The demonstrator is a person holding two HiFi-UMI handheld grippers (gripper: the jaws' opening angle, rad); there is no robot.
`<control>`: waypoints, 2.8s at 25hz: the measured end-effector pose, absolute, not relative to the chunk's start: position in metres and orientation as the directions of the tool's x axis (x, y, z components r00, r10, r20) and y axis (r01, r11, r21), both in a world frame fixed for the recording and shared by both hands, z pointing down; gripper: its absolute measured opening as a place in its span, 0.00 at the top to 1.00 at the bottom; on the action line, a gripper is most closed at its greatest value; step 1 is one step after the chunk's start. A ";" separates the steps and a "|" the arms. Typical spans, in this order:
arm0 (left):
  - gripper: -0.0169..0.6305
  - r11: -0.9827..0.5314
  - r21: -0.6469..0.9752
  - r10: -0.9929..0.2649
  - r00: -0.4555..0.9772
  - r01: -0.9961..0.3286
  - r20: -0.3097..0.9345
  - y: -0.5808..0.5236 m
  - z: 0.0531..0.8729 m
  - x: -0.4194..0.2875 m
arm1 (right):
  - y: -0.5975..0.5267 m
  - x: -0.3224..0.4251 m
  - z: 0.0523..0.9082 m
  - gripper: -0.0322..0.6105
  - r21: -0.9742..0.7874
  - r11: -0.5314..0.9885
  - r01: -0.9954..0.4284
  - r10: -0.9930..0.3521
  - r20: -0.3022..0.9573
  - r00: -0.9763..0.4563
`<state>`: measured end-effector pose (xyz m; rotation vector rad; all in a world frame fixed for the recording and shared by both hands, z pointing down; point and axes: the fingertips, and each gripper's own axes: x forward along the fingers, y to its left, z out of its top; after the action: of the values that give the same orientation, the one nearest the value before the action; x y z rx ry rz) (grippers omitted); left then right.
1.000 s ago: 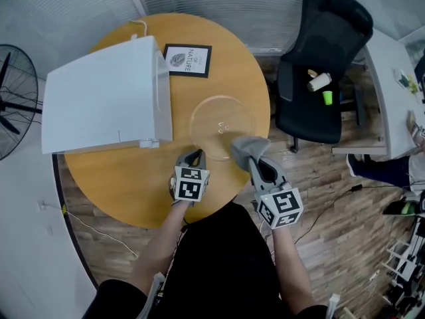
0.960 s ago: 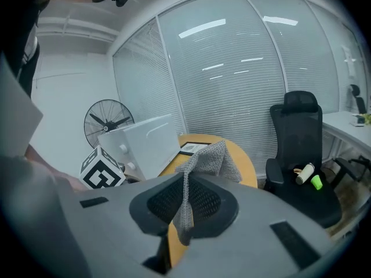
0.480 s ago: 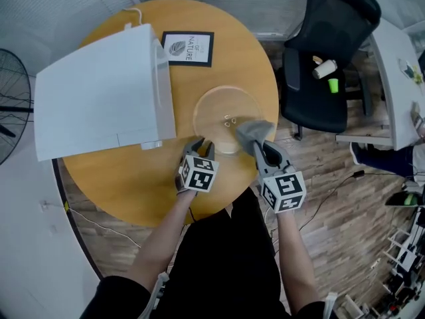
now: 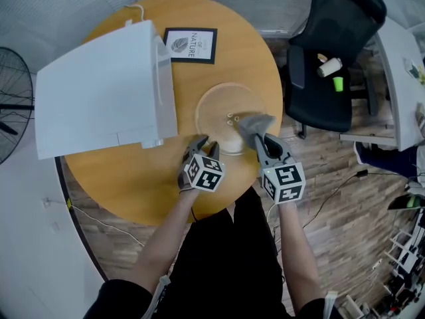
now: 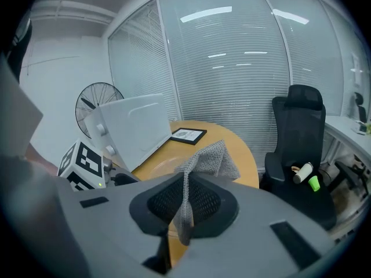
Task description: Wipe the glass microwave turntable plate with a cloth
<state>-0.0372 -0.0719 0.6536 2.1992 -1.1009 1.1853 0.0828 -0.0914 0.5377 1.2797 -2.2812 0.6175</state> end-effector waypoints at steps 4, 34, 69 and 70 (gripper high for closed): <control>0.81 -0.604 -0.017 -0.449 0.323 -0.796 0.833 -0.071 0.653 -0.037 | -0.095 0.083 0.556 0.92 -0.130 0.475 -0.871 -0.649 0.617 -0.446; 0.81 -0.630 -0.057 -0.476 0.328 -0.774 0.816 -0.068 0.652 -0.035 | -0.191 0.093 0.649 0.91 0.058 0.386 -0.921 -0.572 0.798 -0.190; 0.81 -0.609 -0.036 -0.489 0.340 -0.792 0.803 -0.067 0.652 -0.034 | -0.103 -0.034 0.651 0.92 -0.045 0.823 -0.567 -0.354 0.740 -0.572; 0.81 -0.609 -0.036 -0.490 0.340 -0.793 0.803 -0.067 0.652 -0.034 | -0.097 -0.027 0.651 0.92 -0.054 0.807 -0.588 -0.366 0.736 -0.569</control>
<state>-0.0340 -0.0667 0.6522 2.2484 -1.1334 1.1562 -0.0274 -0.0974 0.6508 0.6984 -2.2353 0.3792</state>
